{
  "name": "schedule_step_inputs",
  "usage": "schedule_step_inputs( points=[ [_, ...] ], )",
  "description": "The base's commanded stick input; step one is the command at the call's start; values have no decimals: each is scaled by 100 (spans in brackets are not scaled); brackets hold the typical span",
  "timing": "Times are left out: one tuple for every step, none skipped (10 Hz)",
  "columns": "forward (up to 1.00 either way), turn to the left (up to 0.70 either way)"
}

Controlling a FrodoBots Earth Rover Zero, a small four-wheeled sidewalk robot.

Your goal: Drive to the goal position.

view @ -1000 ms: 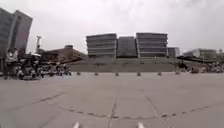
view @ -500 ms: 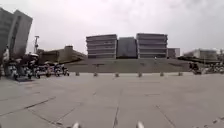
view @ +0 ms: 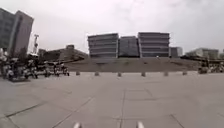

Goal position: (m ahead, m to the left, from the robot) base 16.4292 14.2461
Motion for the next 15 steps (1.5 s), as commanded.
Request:
schedule_step_inputs(
  points=[
    [85, 0],
    [85, 0],
    [85, 0],
    [85, 0],
    [85, 0],
    [85, 0],
    [85, 0],
    [85, 0],
    [85, 0],
    [85, 0],
    [85, 0],
    [85, 0],
    [85, 0],
    [85, 0],
    [85, 0]
  ],
)
